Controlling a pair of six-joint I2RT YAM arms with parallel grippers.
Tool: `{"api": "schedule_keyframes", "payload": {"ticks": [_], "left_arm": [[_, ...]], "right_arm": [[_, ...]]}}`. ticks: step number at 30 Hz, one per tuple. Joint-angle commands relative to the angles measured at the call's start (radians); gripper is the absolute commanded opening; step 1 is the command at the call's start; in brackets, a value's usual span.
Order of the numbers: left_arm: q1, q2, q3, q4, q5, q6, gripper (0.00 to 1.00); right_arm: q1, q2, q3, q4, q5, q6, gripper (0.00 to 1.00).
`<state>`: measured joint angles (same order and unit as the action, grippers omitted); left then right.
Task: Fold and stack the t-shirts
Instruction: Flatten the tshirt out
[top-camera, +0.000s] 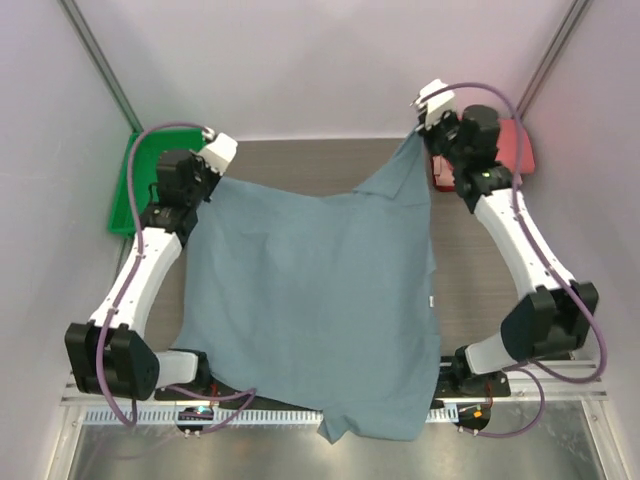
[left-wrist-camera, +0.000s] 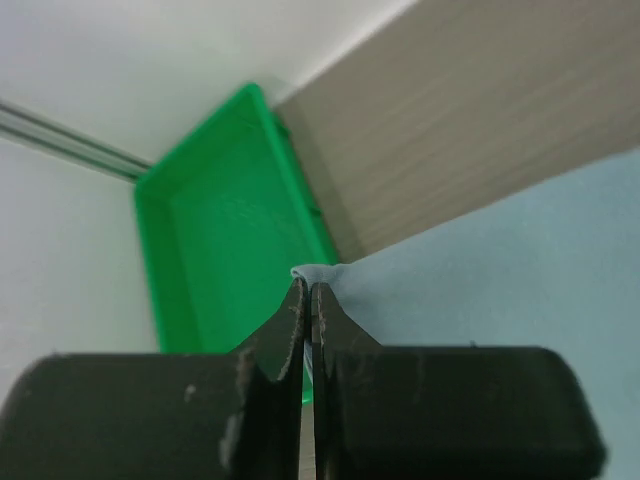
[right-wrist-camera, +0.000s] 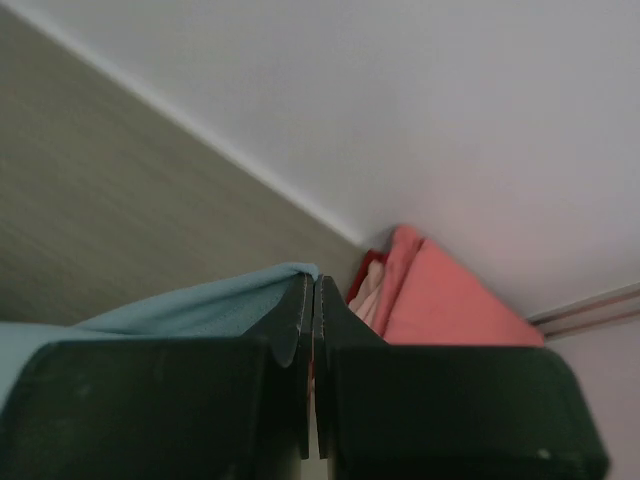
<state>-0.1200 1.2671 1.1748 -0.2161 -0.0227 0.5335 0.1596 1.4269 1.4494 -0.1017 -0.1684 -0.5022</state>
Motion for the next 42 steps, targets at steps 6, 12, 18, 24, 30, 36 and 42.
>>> {"api": "schedule_keyframes", "payload": {"ticks": [6, 12, 18, 24, 30, 36, 42], "left_arm": [[-0.009, 0.193, -0.081, 0.349, 0.046, 0.025, 0.00], [-0.012, 0.443, 0.049, 0.371, -0.057, 0.005, 0.00], [-0.006, 0.728, 0.350, 0.262, -0.172, -0.030, 0.00], [-0.001, 0.868, 0.532, 0.262, -0.195, -0.038, 0.00], [0.019, 0.925, 0.638, 0.265, -0.203, -0.050, 0.00], [0.019, 0.931, 0.692, 0.268, -0.189, -0.040, 0.00], [0.019, 0.875, 0.631, 0.245, -0.155, 0.005, 0.00]], "right_arm": [[-0.005, 0.300, 0.063, 0.246, 0.015, -0.075, 0.01], [-0.003, 0.590, 0.374, 0.172, 0.064, -0.107, 0.01], [-0.005, 0.912, 0.739, 0.073, 0.139, -0.122, 0.01], [-0.002, 1.021, 0.891, 0.074, 0.164, -0.098, 0.01], [-0.005, 1.056, 0.924, 0.151, 0.211, -0.119, 0.01], [-0.005, 1.090, 1.008, 0.158, 0.230, -0.116, 0.01], [-0.003, 0.977, 0.845, 0.059, 0.216, -0.186, 0.01]]}}
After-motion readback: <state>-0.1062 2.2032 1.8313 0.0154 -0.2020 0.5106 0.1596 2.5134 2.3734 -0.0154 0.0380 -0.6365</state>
